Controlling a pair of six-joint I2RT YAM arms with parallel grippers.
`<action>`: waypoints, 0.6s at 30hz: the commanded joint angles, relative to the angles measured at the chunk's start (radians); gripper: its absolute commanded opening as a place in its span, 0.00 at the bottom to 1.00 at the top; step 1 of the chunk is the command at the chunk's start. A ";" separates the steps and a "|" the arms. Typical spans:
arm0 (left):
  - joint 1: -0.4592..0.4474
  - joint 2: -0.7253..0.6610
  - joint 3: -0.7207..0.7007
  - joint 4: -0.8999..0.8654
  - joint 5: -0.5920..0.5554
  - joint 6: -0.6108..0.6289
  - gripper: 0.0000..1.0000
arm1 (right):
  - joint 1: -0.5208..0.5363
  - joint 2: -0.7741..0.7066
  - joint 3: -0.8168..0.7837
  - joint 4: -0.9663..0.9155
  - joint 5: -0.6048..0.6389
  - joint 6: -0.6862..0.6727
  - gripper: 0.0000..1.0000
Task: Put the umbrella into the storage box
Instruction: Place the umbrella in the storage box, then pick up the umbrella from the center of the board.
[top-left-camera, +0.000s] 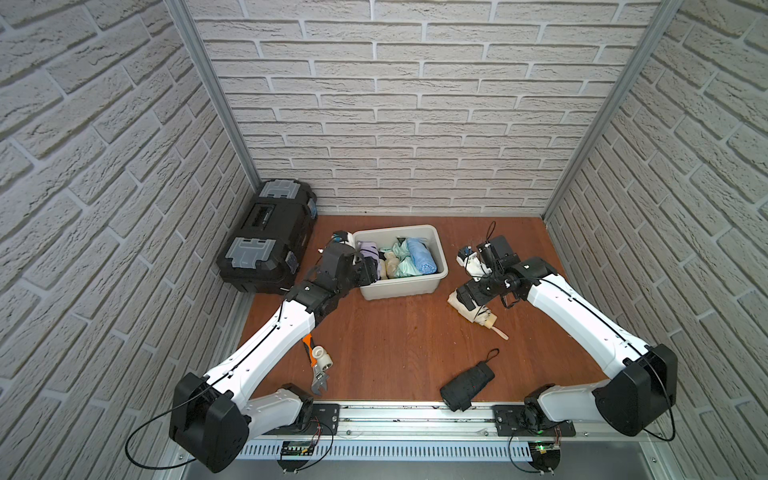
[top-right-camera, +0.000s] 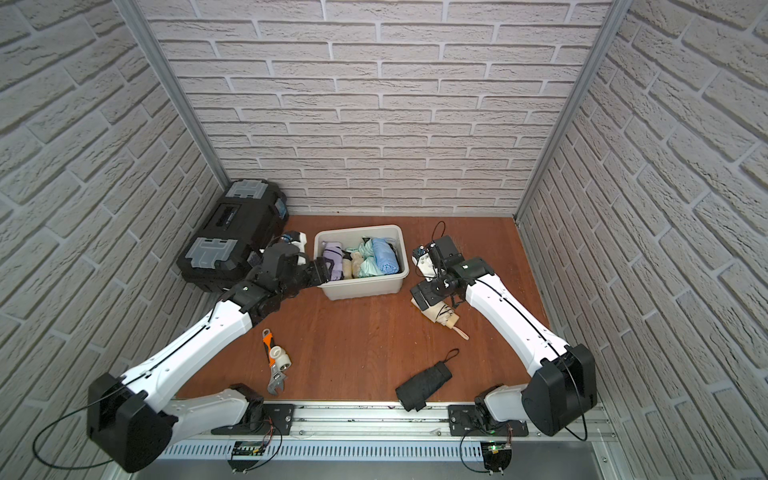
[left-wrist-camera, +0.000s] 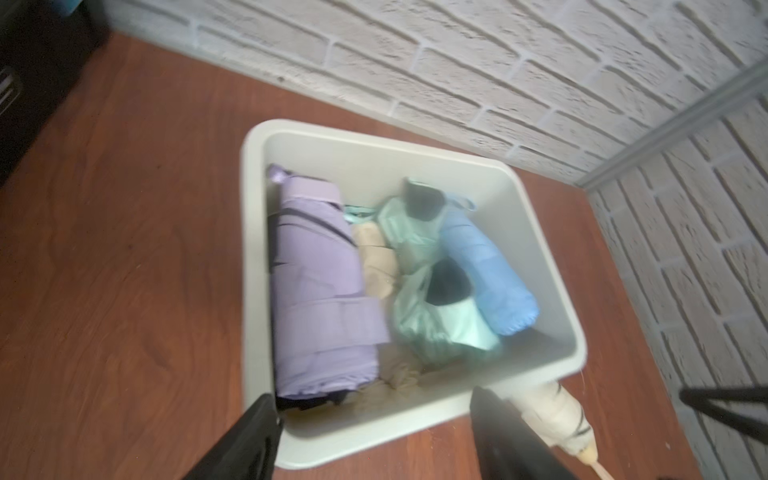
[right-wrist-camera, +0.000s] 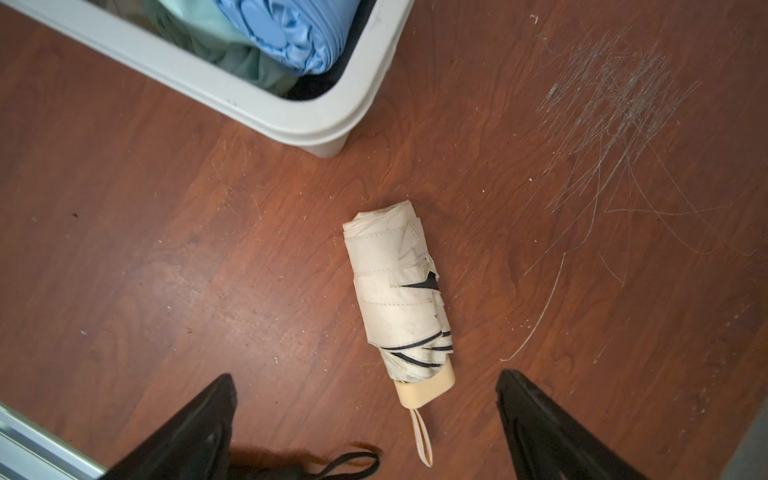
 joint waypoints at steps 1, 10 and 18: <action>-0.131 -0.017 0.026 -0.021 -0.131 0.142 0.79 | -0.022 -0.102 -0.006 0.057 0.003 0.180 0.99; -0.571 0.144 0.050 -0.045 -0.269 0.325 0.86 | -0.058 -0.342 -0.036 0.027 0.158 0.400 0.99; -0.789 0.453 0.259 -0.167 -0.281 0.408 0.92 | -0.059 -0.445 0.020 -0.041 0.253 0.447 0.98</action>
